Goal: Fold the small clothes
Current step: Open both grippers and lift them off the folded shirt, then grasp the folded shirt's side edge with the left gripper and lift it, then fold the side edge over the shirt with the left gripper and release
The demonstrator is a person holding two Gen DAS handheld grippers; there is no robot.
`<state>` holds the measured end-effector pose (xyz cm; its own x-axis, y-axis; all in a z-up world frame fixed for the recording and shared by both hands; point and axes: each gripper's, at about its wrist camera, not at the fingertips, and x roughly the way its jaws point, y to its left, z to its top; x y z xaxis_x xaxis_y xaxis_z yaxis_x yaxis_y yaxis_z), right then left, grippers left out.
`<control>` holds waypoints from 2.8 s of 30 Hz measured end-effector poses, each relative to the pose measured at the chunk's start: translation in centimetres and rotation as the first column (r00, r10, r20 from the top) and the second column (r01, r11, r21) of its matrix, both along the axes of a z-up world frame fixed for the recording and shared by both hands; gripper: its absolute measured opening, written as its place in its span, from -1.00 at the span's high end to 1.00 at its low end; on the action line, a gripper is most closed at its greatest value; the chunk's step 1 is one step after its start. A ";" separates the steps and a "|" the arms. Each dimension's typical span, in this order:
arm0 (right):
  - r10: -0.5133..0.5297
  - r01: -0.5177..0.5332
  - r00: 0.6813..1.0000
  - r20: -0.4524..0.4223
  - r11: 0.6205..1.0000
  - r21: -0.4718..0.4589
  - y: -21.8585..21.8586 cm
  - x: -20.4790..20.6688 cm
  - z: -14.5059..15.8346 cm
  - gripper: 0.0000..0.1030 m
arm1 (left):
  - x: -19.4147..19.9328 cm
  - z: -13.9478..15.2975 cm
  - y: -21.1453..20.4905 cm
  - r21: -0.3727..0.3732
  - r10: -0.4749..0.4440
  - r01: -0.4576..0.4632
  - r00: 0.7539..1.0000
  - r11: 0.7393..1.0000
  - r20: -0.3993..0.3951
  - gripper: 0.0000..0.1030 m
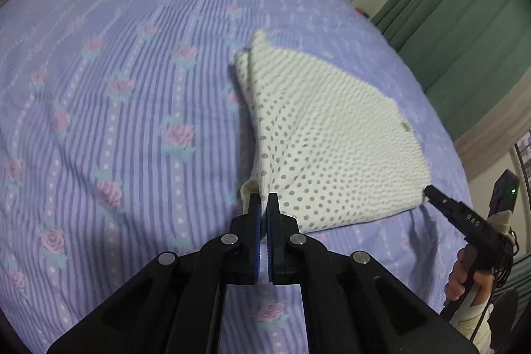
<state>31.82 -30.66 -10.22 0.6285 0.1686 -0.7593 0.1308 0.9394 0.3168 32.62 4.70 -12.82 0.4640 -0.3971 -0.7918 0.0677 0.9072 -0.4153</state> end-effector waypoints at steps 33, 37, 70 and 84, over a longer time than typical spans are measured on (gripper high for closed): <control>0.065 -0.063 0.998 -0.003 0.971 -0.232 8.1 2.9 2.7 -0.18 | 8.7 -2.0 2.0 -0.226 -0.107 0.116 0.993 0.967 0.050 0.01; 0.083 -0.086 0.996 -0.020 0.964 -0.252 9.3 4.2 1.8 -0.18 | 10.0 -2.5 1.5 -0.290 -0.162 0.169 0.986 0.942 0.047 0.04; 0.081 -0.072 0.996 0.043 0.981 -0.178 3.0 1.9 6.3 -0.18 | 12.0 9.7 -15.1 0.056 -0.146 0.164 0.961 0.985 -0.234 0.79; -0.009 0.014 0.999 0.050 0.995 -0.096 -6.0 0.0 5.2 -0.18 | 12.0 5.4 -26.3 0.151 -0.121 0.173 0.945 0.973 -0.305 0.79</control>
<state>31.86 -36.71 -5.01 0.6669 0.0889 -0.7398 0.1280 0.9644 0.2313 44.67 -21.60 -7.40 0.1490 -0.2874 -0.9462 0.1057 0.9560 -0.2737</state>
